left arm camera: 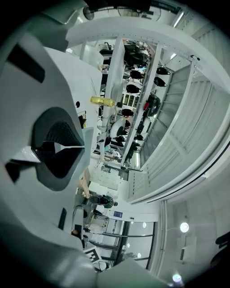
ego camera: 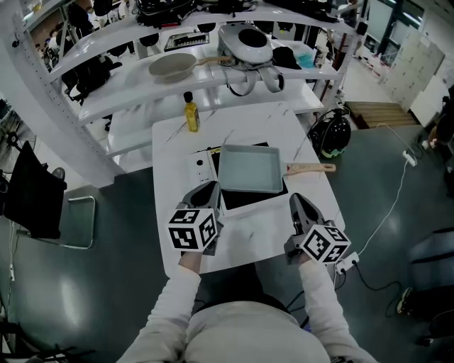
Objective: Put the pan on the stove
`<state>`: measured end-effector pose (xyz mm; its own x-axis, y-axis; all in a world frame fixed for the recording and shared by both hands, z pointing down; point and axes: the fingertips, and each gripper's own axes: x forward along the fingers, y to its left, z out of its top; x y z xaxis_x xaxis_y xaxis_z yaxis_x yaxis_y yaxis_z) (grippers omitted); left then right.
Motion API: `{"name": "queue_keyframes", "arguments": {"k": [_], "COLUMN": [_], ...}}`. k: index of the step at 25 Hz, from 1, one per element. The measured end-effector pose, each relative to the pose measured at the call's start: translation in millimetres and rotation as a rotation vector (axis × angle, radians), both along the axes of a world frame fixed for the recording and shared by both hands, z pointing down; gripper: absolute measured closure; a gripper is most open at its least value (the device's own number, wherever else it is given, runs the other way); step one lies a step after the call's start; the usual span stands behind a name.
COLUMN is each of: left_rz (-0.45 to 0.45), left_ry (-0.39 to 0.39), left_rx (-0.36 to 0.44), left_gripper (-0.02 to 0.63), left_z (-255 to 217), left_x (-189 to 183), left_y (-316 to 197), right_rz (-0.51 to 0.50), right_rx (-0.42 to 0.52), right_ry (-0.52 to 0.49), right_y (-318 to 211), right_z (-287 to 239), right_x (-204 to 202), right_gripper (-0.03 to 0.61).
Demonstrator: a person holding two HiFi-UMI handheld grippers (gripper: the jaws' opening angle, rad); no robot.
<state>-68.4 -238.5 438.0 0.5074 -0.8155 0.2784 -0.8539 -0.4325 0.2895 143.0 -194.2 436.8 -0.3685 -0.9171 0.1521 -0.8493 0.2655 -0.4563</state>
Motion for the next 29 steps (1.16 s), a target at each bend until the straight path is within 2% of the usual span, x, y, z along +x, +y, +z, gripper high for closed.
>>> {"name": "queue_keyframes", "arguments": {"k": [6,16,29], "left_rz": [0.027,0.046,0.045], "left_ry": [0.000,0.003,-0.011], "left_rx": [0.001,0.009,0.015], "left_gripper": [0.586,0.586,0.586], "left_z": [0.1,0.4,1.3], "left_x": [0.1,-0.9,-10.1], "left_y": [21.1,45.7,56.6], "right_rz": [0.005,0.029,0.056], "right_rx": [0.018,0.014,0.026], "right_ry": [0.053,0.080,0.123], "right_y": [17.5,38.2,50.2], "right_z": [-4.6,-3.0,-3.5], "right_x": [-11.1,-20.8,-28.0], "right_gripper": [0.552,0.552,0.552]}}
